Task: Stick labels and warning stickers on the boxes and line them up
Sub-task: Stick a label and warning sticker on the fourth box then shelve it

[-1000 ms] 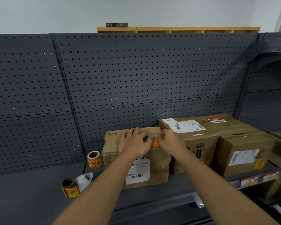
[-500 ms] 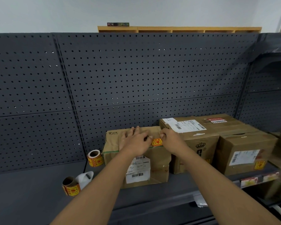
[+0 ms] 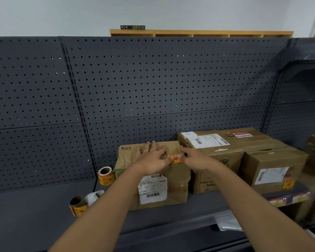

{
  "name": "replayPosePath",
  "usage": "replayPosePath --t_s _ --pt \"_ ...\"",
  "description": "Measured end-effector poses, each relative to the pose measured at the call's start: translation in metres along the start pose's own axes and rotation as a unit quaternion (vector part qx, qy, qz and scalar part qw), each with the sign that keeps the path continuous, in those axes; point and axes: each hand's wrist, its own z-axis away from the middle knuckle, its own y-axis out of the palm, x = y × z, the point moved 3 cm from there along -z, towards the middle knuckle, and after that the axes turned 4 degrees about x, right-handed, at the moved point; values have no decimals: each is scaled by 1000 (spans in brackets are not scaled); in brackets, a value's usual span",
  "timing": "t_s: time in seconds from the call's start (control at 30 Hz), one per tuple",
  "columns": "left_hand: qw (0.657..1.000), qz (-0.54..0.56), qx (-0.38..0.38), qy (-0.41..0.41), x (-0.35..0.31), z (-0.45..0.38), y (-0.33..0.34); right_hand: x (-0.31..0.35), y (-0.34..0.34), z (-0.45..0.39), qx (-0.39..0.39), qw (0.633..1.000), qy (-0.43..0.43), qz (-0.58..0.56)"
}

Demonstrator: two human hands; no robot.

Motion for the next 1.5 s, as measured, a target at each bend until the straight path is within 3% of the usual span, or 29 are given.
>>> replayPosePath --t_s 0.33,0.6,0.83,1.23,1.5 --pt "1000 18 7 6 2 -2 0 -3 2 -13 -19 994 25 -109" --pt "994 -3 -96 -43 -2 -15 8 3 6 -13 -109 993 -10 -37" --pt "996 -18 -81 -44 -1 -19 8 5 3 -14 -118 993 -9 18" --pt "997 -7 -72 -34 0 -15 6 1 -14 -17 -35 999 -28 -8" --pt "996 -24 -72 -35 -2 -17 5 1 -2 -21 -99 995 -32 10"
